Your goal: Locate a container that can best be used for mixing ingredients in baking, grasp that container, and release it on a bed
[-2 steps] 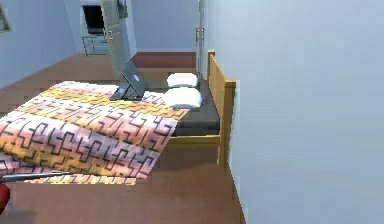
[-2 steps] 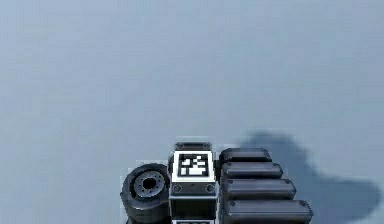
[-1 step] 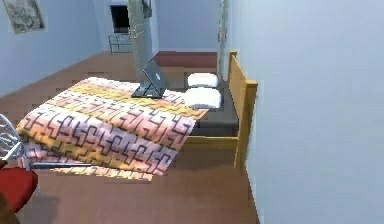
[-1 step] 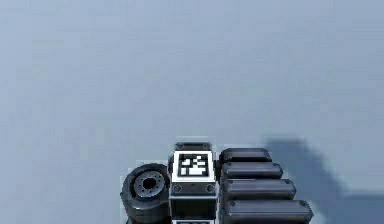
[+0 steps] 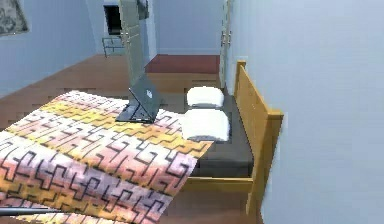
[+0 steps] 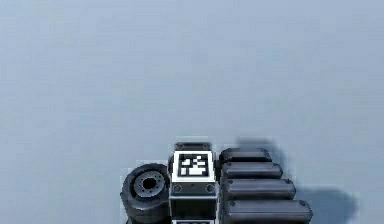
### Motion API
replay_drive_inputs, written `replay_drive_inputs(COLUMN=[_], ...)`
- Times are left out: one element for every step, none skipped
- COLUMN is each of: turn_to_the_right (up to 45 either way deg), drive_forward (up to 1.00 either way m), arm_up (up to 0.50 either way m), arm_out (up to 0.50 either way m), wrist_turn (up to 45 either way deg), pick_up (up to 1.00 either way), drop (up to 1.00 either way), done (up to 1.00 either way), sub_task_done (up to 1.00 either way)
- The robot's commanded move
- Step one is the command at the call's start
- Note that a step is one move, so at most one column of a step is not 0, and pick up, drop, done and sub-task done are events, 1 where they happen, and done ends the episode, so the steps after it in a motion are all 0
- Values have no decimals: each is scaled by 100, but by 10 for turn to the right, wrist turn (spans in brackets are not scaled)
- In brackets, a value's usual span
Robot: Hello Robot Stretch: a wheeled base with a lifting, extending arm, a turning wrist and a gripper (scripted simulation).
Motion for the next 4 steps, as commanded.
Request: replay_drive_inputs(turn_to_the_right=[-420,0,450,420], drive_forward=[0,65,0,0], arm_up=[0,0,0,0], arm_out=[0,0,0,0], wrist_turn=[0,0,0,0], pick_up=[0,0,0,0], drop=[0,0,0,0], done=[0,0,0,0], sub_task_done=[0,0,0,0])
